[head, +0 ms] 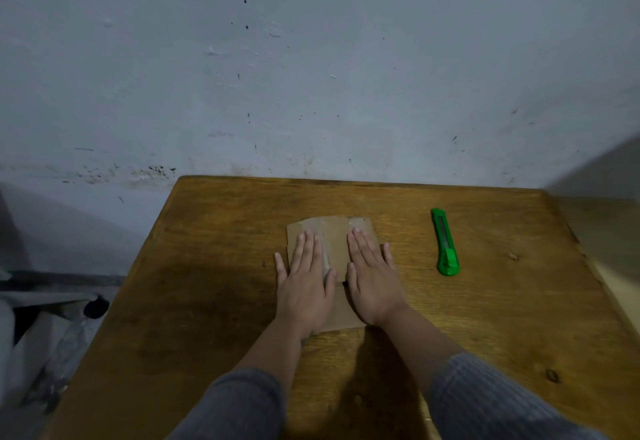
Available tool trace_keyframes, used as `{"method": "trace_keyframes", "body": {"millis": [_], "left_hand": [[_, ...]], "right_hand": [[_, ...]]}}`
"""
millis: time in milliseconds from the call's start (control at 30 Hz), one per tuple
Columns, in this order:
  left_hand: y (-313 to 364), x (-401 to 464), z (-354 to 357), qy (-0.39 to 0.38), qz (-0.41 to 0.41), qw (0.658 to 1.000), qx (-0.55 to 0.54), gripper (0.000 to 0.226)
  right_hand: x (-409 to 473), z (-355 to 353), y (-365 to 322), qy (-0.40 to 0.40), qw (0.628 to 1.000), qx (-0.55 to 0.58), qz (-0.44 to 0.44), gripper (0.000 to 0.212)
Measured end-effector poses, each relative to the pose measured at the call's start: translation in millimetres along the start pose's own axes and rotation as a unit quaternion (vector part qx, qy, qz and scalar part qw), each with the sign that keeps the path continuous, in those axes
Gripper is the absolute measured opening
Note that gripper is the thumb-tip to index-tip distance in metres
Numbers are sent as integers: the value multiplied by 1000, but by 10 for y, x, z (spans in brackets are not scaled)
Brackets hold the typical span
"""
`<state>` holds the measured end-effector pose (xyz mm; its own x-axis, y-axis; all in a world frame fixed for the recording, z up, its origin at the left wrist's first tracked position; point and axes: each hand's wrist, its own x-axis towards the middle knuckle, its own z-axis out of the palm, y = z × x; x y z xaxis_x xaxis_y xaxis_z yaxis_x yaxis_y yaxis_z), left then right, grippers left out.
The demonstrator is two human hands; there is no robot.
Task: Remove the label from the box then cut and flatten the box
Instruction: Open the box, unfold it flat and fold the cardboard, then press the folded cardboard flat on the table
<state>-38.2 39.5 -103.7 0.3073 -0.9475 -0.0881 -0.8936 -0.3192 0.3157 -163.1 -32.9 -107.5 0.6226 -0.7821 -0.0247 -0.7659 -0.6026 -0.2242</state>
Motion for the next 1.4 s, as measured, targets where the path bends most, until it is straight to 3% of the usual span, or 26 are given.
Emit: {"method": "trace_keyframes", "body": {"millis": [200,567,800,967,1267,1400], "left_hand": [[43,27,25,-7,11,999,45,75],[43,66,44,-7,14,998,55,78],[18,34,56,22,8,1000,10,71],[56,-52,39,40,-81,995,-36,73],[276,-448,-72,49,-118,982,-143,57],[501,-893,-91,78,-92,980,-160,56]], "right_hand": [[-4,-16,-21,0,1000,-1,6,69],[33,-6,-43,-28,999,-30,2,74],[-8,-13,-60,3,998,37,52,72],[-109,-86,-149,-16,985,68,155,52],[-518,-221,-367,26,970,177,164,47],[-1025,-327,-322,33,968,182,166,48]]}}
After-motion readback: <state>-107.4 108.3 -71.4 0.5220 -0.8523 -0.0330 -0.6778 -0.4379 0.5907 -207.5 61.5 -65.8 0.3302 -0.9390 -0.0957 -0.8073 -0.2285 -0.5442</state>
